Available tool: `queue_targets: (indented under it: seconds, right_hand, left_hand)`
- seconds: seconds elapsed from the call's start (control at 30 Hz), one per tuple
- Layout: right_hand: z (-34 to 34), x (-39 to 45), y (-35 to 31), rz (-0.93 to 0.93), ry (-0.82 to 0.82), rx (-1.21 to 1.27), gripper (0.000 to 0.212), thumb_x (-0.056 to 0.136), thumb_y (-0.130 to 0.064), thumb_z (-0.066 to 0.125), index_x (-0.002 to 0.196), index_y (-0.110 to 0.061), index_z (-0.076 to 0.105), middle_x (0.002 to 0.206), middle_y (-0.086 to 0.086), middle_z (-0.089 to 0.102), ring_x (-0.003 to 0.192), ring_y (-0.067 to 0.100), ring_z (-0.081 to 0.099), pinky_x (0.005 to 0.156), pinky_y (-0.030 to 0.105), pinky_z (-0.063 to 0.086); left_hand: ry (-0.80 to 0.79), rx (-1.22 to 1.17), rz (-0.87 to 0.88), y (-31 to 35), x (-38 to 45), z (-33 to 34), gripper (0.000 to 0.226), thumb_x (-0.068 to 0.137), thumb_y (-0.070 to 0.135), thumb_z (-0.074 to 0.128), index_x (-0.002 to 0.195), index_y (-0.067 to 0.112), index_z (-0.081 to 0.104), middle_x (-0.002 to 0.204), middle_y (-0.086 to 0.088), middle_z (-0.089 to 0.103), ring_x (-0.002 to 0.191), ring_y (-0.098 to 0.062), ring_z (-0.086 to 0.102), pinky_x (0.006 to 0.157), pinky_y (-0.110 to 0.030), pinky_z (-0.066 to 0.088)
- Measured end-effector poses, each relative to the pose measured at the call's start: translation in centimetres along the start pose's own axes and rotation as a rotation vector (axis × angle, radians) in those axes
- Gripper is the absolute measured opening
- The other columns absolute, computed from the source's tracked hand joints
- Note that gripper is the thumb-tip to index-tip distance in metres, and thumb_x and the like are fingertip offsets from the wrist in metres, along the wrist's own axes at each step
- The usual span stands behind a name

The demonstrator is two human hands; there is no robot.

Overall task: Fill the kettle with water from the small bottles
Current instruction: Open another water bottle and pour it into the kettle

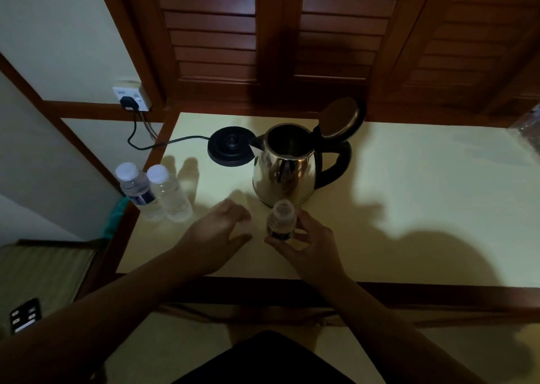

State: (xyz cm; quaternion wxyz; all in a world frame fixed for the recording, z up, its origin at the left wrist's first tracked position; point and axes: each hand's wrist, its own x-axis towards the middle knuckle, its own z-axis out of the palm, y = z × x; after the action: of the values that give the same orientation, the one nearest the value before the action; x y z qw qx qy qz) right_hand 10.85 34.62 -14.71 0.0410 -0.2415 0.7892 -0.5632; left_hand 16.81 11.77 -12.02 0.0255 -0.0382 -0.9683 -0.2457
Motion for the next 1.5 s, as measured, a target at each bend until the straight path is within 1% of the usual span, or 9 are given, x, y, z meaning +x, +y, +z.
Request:
queue_targets:
  seconds: [0.2, 0.33, 0.47, 0.57, 0.8, 1.03, 1.23, 1.4, 1.5]
  right_hand:
    - [-1.0, -0.2, 0.5, 0.010, -0.131, -0.054, 0.081, 0.082, -0.041, 0.092, 0.151, -0.033, 0.051, 0.139, -0.026, 0.061, 0.129, -0.008, 0.058, 0.100, 0.020, 0.057]
    - [-3.7, -1.1, 1.6, -0.018, -0.197, -0.130, 0.095, 0.088, -0.036, 0.082, 0.166, -0.029, 0.028, 0.164, -0.016, 0.037, 0.146, 0.000, 0.044, 0.108, 0.023, 0.051]
    - [-4.4, -1.3, 2.4, 0.017, 0.104, -0.123, 0.069, 0.102, -0.035, 0.065, 0.163, -0.024, 0.036, 0.160, -0.011, 0.043, 0.144, -0.004, 0.045, 0.111, 0.034, 0.052]
    - [-3.4, 0.1, 2.4, 0.038, 0.237, -0.127, 0.076, 0.101, -0.039, 0.066, 0.166, -0.024, 0.031, 0.169, -0.010, 0.035, 0.151, -0.005, 0.036, 0.117, 0.038, 0.049]
    - [-1.2, 3.4, 1.8, -0.010, 0.177, -0.179, 0.102, 0.093, -0.049, 0.072, 0.171, -0.022, 0.012, 0.179, -0.002, 0.013, 0.163, 0.002, 0.011, 0.124, 0.013, 0.020]
    - [0.5, 4.0, 2.6, -0.007, 0.205, -0.154, 0.109, 0.093, -0.048, 0.076, 0.171, -0.022, 0.004, 0.180, -0.002, 0.000, 0.166, 0.019, 0.010, 0.130, 0.038, 0.024]
    - [1.1, 4.6, 2.8, -0.029, 0.263, -0.157, 0.103, 0.097, -0.036, 0.078, 0.171, -0.021, 0.009, 0.180, 0.002, 0.006, 0.164, 0.008, 0.008, 0.124, 0.009, 0.015]
    - [1.2, 4.9, 2.6, -0.067, 0.312, -0.180, 0.095, 0.098, -0.028, 0.078, 0.170, -0.016, 0.017, 0.178, 0.006, 0.012, 0.158, -0.012, 0.004, 0.121, 0.005, 0.016]
    - [1.2, 5.0, 2.7, -0.080, 0.327, -0.176, 0.094, 0.097, -0.025, 0.078, 0.170, -0.015, 0.020, 0.178, 0.006, 0.015, 0.158, -0.011, 0.008, 0.120, 0.006, 0.019]
  left_hand:
    - [-0.184, -0.010, -0.073, -1.7, 0.0, 1.3, 0.045, 0.083, 0.043, 0.075, 0.123, 0.029, 0.059, 0.113, 0.011, 0.050, 0.097, -0.012, 0.059, 0.088, -0.035, 0.053]
    - [-0.117, -0.082, -0.028, -1.2, 0.1, 0.3, 0.062, 0.076, 0.048, 0.082, 0.130, 0.028, 0.056, 0.112, 0.011, 0.056, 0.085, 0.000, 0.054, 0.075, -0.021, 0.048]
    - [0.010, -0.416, 0.008, 0.8, 0.2, -0.6, 0.071, 0.072, 0.041, 0.090, 0.135, 0.031, 0.056, 0.126, 0.013, 0.060, 0.105, -0.007, 0.062, 0.081, -0.020, 0.053]
    - [-0.001, -0.556, -0.012, 2.6, 0.8, -0.3, 0.079, 0.069, 0.039, 0.092, 0.139, 0.035, 0.055, 0.132, 0.019, 0.060, 0.117, -0.007, 0.061, 0.092, -0.027, 0.054]
    - [0.047, -0.777, -0.086, 4.2, 1.8, 2.2, 0.055, 0.077, 0.016, 0.089, 0.127, 0.018, 0.066, 0.119, 0.006, 0.073, 0.116, -0.016, 0.067, 0.103, -0.050, 0.052]
    - [0.160, -0.875, -0.038, 3.9, 2.5, -0.9, 0.049, 0.076, 0.012, 0.084, 0.121, 0.010, 0.066, 0.111, 0.000, 0.074, 0.102, -0.015, 0.069, 0.097, -0.040, 0.052]
    - [0.254, -0.583, 0.029, 4.1, 4.4, -6.6, 0.055, 0.082, 0.038, 0.081, 0.133, 0.026, 0.062, 0.126, 0.003, 0.065, 0.114, -0.012, 0.064, 0.100, -0.031, 0.053]
    - [0.325, -0.195, 0.105, 4.5, 6.7, -9.8, 0.059, 0.080, 0.047, 0.082, 0.131, 0.023, 0.065, 0.117, 0.000, 0.068, 0.106, -0.009, 0.064, 0.092, -0.017, 0.048]
    - [0.299, -0.104, 0.117, 4.4, 8.0, -11.0, 0.050, 0.082, 0.041, 0.082, 0.126, 0.023, 0.067, 0.112, 0.003, 0.070, 0.102, -0.012, 0.065, 0.087, -0.025, 0.050]
